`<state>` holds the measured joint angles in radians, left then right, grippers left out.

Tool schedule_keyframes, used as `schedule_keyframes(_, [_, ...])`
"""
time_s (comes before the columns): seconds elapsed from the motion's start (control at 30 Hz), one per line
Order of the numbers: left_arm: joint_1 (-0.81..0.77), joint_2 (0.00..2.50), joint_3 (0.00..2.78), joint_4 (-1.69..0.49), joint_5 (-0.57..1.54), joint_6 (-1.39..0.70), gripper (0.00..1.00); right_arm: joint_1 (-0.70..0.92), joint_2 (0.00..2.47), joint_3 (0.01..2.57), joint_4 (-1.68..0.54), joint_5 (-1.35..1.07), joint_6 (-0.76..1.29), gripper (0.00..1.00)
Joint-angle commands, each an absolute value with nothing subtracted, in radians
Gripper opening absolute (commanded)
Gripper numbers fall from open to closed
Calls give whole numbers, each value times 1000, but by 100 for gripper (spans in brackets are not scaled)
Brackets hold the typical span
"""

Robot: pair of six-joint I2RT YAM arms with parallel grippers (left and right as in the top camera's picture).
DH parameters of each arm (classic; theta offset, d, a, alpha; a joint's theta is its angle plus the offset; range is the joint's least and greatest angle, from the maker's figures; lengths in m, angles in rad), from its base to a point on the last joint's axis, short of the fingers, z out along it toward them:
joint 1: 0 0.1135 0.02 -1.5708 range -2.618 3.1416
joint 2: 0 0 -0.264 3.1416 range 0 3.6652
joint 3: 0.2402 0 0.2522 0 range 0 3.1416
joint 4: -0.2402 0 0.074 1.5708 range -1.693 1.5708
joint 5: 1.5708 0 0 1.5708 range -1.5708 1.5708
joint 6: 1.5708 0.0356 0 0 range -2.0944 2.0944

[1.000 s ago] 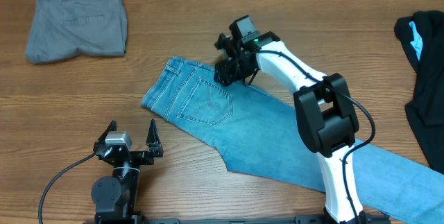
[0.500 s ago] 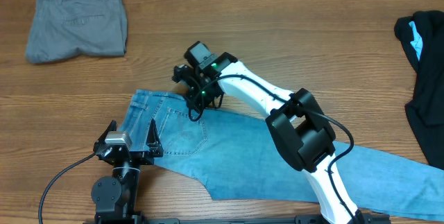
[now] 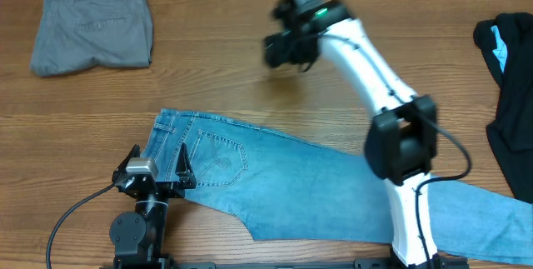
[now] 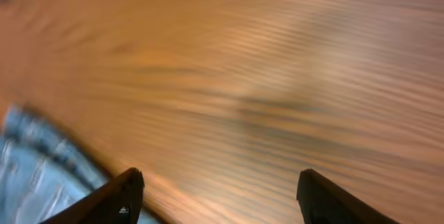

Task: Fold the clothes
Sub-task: 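Move the right gripper to the jeans leg at the right edge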

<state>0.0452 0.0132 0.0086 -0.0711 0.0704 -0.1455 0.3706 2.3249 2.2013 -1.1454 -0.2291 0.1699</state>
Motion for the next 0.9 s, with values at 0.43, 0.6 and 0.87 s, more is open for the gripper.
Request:
schedule_keyframes(0.43, [37,4,5,-71,78,-135,100,189,1969,2239,-1694,254,908,95])
schedule_keyframes(0.6, [37,4,5,-71,78,-135,99,161,1967,2152,-1694,163,1014,100])
schedule_keyframes(0.87, [37,4,5,-71,78,-135,100,159,1951,2003,-1694,120,1107,99])
